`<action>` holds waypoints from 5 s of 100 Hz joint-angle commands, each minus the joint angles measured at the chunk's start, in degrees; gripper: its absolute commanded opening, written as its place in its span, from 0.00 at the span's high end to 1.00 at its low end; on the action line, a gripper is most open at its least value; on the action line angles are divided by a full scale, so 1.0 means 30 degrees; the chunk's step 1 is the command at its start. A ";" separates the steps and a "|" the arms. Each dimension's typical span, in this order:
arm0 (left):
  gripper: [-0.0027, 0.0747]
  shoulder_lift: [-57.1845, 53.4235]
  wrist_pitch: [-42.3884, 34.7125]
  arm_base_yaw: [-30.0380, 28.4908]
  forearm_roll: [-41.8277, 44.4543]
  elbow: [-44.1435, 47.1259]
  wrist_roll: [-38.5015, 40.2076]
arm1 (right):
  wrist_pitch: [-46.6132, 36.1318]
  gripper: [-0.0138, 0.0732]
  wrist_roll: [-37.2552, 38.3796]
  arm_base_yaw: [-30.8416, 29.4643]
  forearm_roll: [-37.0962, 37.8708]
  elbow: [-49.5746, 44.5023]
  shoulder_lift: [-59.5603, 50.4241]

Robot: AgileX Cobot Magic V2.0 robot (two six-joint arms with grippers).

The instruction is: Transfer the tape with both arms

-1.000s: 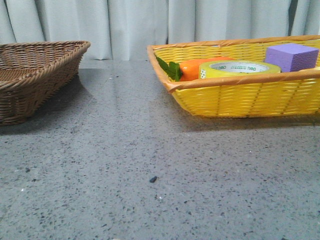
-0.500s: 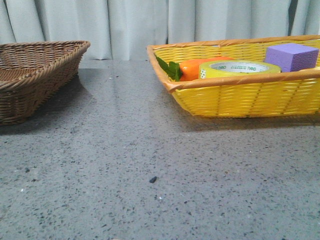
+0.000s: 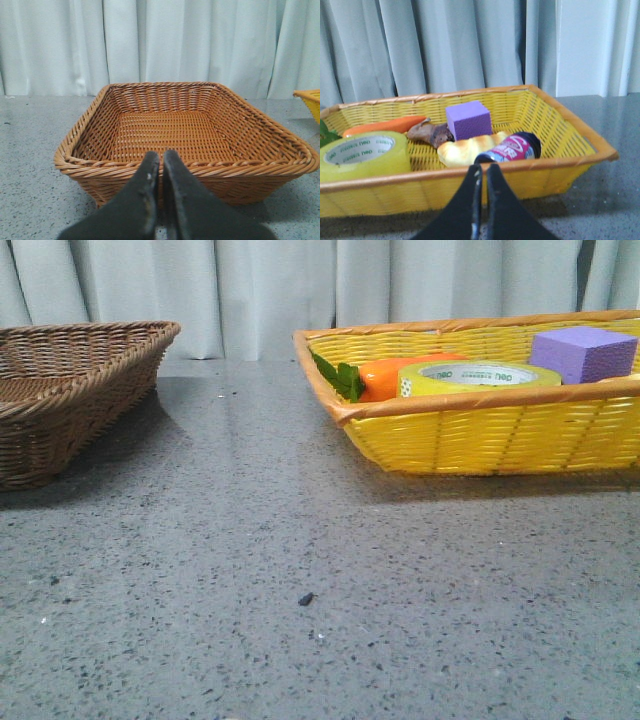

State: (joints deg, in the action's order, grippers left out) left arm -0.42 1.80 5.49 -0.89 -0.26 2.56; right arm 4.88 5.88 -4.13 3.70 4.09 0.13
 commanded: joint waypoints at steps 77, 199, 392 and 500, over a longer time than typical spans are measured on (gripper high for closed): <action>0.99 0.0881 -0.1037 -0.0023 -0.1044 -0.1626 0.0207 | 0.1074 0.92 -0.0140 -0.0108 -0.1746 0.2482 0.2953; 0.99 0.0881 -0.0957 -0.0023 -0.1044 -0.1626 0.0207 | 0.1406 0.92 -0.0140 -0.0108 -0.1746 0.2540 0.2953; 0.99 0.7527 -0.0378 -0.0023 0.0015 -0.6318 0.0169 | 1.4211 0.47 -0.1394 0.8438 -0.2452 2.3863 2.5202; 0.99 0.7527 -0.0423 -0.0023 0.0015 -0.6318 0.0169 | 1.7985 0.57 -0.1394 0.9565 -0.1982 2.8022 3.2911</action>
State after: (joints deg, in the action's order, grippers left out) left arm 21.33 5.27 5.37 -0.93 -17.17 2.64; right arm 59.93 2.20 24.59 -3.26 86.18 101.40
